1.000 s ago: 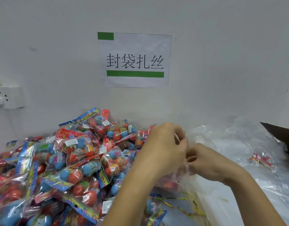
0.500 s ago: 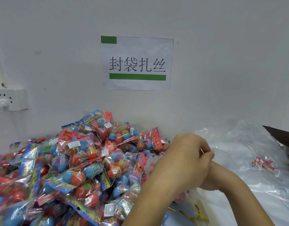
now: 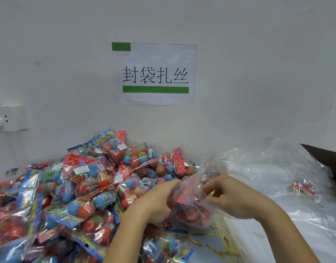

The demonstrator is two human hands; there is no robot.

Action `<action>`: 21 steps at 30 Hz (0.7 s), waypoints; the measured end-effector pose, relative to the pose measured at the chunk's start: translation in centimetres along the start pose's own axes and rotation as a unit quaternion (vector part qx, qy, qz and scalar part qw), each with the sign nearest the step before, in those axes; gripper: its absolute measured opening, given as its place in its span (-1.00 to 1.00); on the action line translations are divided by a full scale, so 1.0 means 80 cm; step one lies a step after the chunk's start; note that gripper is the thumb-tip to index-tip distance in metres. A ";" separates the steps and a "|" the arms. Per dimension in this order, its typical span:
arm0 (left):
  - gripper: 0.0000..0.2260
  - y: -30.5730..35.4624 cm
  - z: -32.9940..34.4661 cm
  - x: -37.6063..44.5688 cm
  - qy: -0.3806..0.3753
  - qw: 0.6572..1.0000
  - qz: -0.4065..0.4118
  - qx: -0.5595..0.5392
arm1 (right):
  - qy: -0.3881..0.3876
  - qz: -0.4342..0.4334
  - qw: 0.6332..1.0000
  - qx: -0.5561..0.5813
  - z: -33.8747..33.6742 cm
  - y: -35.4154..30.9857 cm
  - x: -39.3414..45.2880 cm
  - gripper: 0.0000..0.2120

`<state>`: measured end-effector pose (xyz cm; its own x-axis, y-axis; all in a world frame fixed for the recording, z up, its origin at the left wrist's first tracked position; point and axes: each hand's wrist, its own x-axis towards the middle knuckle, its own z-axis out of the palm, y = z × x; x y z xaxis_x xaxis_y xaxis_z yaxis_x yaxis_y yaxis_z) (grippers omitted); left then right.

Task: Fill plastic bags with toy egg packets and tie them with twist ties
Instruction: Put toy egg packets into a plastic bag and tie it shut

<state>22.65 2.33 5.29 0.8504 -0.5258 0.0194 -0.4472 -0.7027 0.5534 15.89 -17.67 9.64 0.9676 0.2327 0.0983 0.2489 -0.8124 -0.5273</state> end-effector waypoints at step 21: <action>-0.48 0.010 0.038 0.014 0.087 0.996 -0.034 0.016 | -0.003 0.065 0.993 -0.102 -0.003 -0.012 -0.002 -0.57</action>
<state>22.41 -0.28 3.20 0.9128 -0.3878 0.1281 -0.3934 -0.7505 0.5311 15.49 -17.06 10.37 0.9920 0.1212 0.0353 0.1259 -0.9270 -0.3534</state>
